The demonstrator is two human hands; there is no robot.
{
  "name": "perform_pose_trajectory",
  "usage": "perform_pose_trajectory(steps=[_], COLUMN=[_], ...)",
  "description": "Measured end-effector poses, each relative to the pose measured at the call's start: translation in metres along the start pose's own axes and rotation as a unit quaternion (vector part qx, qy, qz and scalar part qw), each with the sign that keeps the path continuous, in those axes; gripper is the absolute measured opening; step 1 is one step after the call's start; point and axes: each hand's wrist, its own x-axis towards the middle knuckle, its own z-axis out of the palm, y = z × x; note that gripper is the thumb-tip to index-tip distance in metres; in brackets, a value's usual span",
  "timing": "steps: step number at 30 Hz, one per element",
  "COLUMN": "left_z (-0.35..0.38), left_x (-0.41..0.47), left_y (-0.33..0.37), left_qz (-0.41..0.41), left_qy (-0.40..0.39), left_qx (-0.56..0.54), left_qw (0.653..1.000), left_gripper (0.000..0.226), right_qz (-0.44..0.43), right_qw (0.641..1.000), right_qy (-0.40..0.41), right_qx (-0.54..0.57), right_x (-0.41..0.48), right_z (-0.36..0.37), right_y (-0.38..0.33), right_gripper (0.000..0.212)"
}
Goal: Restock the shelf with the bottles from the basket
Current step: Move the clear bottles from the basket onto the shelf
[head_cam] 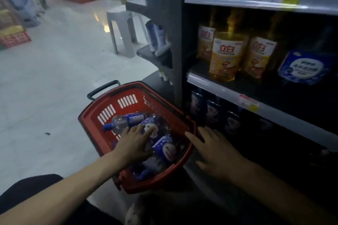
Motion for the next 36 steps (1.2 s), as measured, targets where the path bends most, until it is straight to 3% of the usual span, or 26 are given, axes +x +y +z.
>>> perform_pose_trajectory(steps=[5, 8, 14, 18, 21, 23, 26, 28, 31, 34, 36], left_z=[0.026, 0.036, 0.055, 0.056, 0.054, 0.052, 0.052, 0.05, 0.038, 0.013, 0.0], left_x=[0.027, 0.049, 0.081, 0.097, 0.105, 0.108, 0.11, 0.104, 0.091, 0.079, 0.07], left_y=[-0.035, -0.039, -0.043, -0.048, -0.047, -0.043, -0.029, -0.018, -0.007, -0.005, -0.007], left_qz=[-0.032, -0.078, -0.111, -0.157, -0.193, -0.218, -0.221, -0.204, -0.167, -0.116, -0.086], left_qy=[-0.069, -0.087, -0.118, -0.148, -0.166, -0.178, -0.149, -0.099, -0.059, -0.052, -0.057], left_qx=[0.053, -0.01, -0.064, -0.136, -0.178, -0.208, -0.12, -0.041, 0.063, 0.164, 0.207], left_qw=[0.996, 0.993, 0.985, 0.967, 0.951, 0.937, 0.956, 0.973, 0.982, 0.978, 0.973], left_gripper=[0.07, 0.07, 0.115, 0.139, 0.112, 0.09, 0.068, 0.058, 0.049, 0.058, 0.051], right_qz=[-0.027, -0.029, -0.032, -0.029, -0.035, -0.033, -0.035, -0.032, -0.026, -0.023, -0.022], right_qw=[0.999, 0.998, 0.996, 0.997, 0.995, 0.996, 0.997, 0.997, 0.997, 0.997, 0.998], right_qy=[-0.032, -0.061, -0.079, -0.076, -0.084, -0.073, -0.057, -0.066, -0.063, -0.061, -0.053], right_qx=[-0.012, -0.02, 0.041, -0.012, -0.041, -0.031, -0.029, -0.025, -0.031, -0.038, -0.033], right_x=[0.029, 0.042, 0.053, 0.054, 0.056, 0.056, 0.053, 0.051, 0.048, 0.046, 0.045], right_z=[0.014, 0.019, 0.017, 0.026, 0.034, 0.039, 0.038, 0.036, 0.031, 0.029, 0.029], right_y=[-0.022, -0.029, -0.033, -0.033, -0.031, -0.029, -0.028, -0.027, -0.026, -0.023, -0.02], right_gripper=[0.082, 0.08, 0.072, 0.073, 0.101, 0.105, 0.107, 0.098, 0.067, 0.063, 0.061])
